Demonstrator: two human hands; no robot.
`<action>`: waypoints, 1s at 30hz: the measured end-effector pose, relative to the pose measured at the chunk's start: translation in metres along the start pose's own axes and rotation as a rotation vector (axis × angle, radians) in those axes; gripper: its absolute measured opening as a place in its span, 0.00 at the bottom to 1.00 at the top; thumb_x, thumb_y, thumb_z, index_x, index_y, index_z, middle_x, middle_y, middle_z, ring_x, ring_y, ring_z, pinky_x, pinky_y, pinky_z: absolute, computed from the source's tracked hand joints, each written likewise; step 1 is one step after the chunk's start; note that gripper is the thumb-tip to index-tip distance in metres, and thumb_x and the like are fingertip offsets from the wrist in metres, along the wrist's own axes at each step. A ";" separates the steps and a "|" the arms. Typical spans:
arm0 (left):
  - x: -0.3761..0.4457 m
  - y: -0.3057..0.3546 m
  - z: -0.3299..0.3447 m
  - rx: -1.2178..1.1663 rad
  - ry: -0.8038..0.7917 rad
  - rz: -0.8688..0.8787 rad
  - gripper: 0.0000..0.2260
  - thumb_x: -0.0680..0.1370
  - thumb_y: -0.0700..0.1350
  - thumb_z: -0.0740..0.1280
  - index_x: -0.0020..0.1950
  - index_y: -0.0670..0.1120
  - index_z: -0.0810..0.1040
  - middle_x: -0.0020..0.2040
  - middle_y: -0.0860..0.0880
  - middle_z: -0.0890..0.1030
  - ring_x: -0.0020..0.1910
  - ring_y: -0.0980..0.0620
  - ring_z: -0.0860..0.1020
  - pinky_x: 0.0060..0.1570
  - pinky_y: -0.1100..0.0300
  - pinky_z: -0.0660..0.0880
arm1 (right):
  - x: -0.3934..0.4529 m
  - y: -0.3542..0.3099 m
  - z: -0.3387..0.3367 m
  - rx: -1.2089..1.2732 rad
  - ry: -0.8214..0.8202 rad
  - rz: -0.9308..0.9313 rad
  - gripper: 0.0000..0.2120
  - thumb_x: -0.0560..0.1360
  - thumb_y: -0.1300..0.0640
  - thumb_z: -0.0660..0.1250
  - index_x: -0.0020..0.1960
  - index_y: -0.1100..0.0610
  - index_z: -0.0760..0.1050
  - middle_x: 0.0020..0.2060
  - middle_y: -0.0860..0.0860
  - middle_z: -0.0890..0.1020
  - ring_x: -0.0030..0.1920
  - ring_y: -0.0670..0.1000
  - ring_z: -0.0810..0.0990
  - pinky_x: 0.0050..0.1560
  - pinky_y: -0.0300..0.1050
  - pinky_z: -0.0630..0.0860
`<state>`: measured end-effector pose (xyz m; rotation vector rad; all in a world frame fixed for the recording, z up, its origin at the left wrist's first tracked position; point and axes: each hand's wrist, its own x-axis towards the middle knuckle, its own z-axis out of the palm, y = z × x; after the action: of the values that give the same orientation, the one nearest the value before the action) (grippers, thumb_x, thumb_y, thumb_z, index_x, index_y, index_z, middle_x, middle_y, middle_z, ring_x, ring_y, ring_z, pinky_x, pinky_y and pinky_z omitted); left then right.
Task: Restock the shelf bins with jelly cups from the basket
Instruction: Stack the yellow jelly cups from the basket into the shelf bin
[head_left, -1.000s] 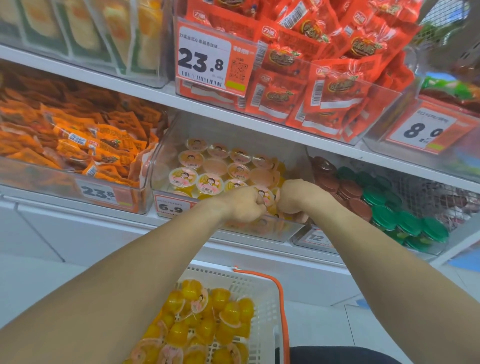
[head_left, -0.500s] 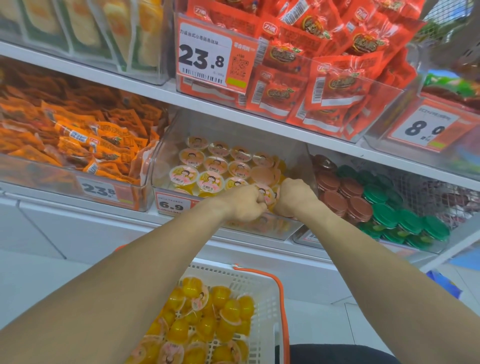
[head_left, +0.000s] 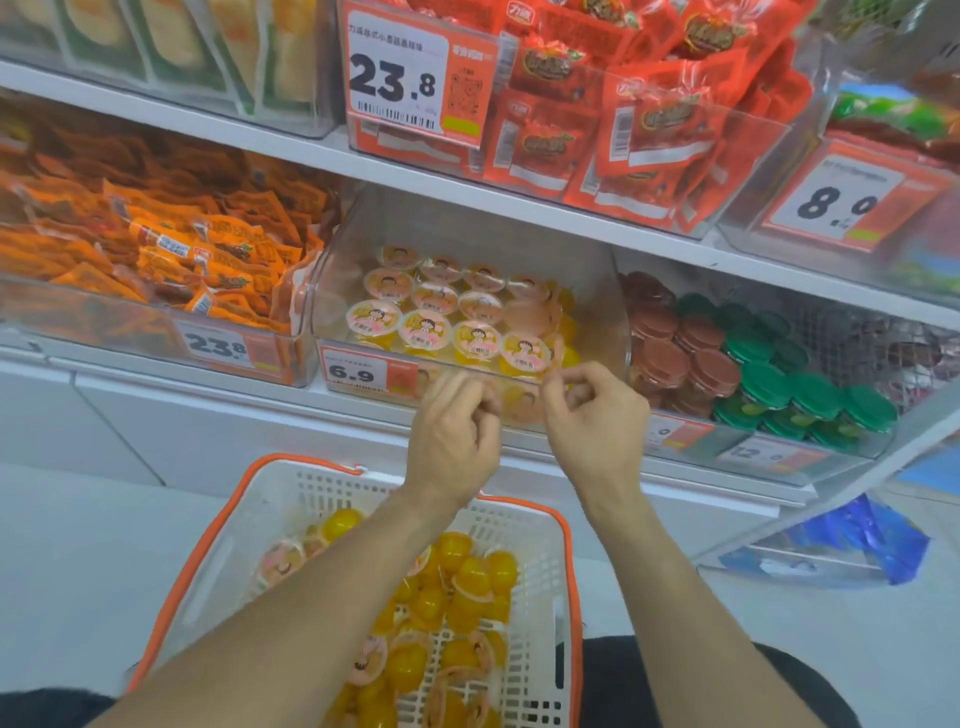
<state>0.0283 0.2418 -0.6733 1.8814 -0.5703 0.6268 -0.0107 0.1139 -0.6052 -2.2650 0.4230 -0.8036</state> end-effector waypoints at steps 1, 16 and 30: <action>-0.025 -0.006 0.002 -0.012 -0.027 -0.104 0.05 0.72 0.34 0.61 0.39 0.42 0.74 0.38 0.49 0.74 0.40 0.48 0.72 0.40 0.58 0.68 | -0.017 0.010 0.010 0.073 0.016 0.115 0.09 0.74 0.55 0.70 0.36 0.50 0.77 0.22 0.47 0.73 0.27 0.46 0.72 0.32 0.38 0.68; -0.295 -0.143 -0.027 0.616 -1.221 -1.066 0.44 0.76 0.61 0.65 0.81 0.50 0.41 0.80 0.44 0.59 0.76 0.42 0.63 0.74 0.43 0.59 | -0.258 0.170 0.099 -0.322 -1.233 0.776 0.17 0.79 0.57 0.63 0.66 0.63 0.74 0.61 0.57 0.79 0.62 0.58 0.77 0.60 0.49 0.74; -0.317 -0.128 -0.006 0.354 -1.330 -0.984 0.16 0.77 0.51 0.65 0.63 0.49 0.73 0.72 0.46 0.68 0.63 0.43 0.74 0.63 0.50 0.72 | -0.299 0.219 0.143 -0.543 -1.327 0.742 0.35 0.70 0.41 0.67 0.74 0.50 0.63 0.66 0.52 0.75 0.62 0.56 0.76 0.52 0.48 0.72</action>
<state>-0.1289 0.3259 -0.9651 2.4035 -0.2187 -1.3306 -0.1589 0.1778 -0.9679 -2.2505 0.7535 1.2613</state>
